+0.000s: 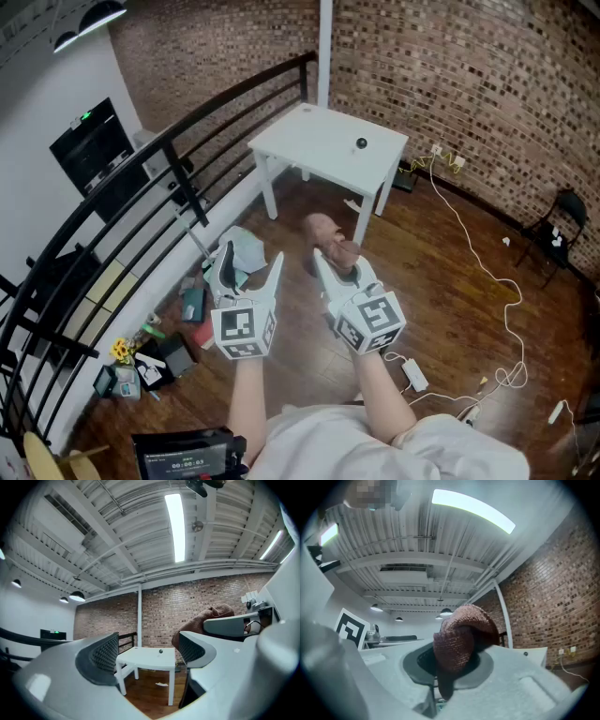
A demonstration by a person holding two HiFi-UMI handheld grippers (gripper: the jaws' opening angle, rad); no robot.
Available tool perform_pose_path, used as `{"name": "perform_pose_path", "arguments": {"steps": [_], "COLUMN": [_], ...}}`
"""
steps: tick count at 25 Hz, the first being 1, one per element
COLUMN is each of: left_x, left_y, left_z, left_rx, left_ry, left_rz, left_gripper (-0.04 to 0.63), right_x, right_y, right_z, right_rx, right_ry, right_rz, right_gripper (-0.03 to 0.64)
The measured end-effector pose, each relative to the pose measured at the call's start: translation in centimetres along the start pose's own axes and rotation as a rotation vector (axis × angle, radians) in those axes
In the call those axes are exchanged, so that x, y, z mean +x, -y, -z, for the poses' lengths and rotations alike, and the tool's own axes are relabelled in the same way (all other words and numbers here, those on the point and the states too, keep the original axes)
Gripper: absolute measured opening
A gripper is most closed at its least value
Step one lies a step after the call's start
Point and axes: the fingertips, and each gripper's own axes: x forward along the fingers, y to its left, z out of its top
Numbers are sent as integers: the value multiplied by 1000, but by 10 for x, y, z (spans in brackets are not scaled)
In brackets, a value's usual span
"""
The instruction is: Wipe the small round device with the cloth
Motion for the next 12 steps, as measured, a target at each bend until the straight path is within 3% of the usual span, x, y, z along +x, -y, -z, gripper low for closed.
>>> {"name": "perform_pose_path", "arguments": {"steps": [9,12], "left_x": [105,128], "left_y": [276,350], "left_z": [10,12], "left_rx": [-35,-24], "left_ry": [37,47], "left_rz": [307,367], "left_gripper": [422,411], "right_x": [-173,-221], "right_y": [231,288], "right_z": [-39,-42], "right_rx": [-35,-23], "right_ry": [43,32], "right_rz": [294,353], "right_gripper": [26,26]}}
